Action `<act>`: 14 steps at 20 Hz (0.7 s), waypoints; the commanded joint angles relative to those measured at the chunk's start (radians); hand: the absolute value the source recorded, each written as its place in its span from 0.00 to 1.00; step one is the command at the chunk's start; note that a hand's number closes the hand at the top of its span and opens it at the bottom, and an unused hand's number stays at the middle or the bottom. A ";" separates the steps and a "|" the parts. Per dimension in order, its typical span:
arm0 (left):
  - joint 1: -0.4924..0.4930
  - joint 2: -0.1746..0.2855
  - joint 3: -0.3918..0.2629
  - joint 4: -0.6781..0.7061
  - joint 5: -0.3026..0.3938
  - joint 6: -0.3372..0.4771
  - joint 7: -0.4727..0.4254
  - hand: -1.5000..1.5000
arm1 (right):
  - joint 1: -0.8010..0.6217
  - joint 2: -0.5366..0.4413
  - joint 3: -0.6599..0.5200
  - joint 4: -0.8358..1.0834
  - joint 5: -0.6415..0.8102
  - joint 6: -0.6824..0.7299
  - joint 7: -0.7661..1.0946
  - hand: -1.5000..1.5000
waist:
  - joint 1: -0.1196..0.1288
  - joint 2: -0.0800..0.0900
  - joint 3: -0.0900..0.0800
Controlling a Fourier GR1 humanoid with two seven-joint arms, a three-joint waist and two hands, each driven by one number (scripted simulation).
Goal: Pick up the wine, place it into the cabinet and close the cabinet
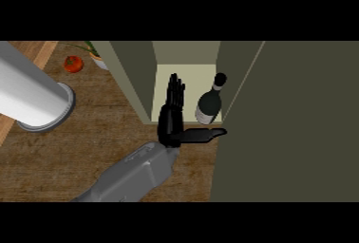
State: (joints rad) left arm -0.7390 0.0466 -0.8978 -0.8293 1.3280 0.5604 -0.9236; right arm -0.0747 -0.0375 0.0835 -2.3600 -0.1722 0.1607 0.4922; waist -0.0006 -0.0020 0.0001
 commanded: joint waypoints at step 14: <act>0.300 0.368 -0.031 -0.677 -0.266 0.026 0.196 0.00 | -0.077 -0.073 -0.122 -0.007 -0.121 0.008 0.074 0.00 | 0.013 -0.003 0.000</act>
State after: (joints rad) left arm -0.5042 0.3100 -0.9198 -1.3362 1.1019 0.5751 -0.7745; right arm -0.1082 -0.0854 -0.0082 -2.3624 -0.2283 0.1683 0.5153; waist 0.0071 -0.0036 0.0005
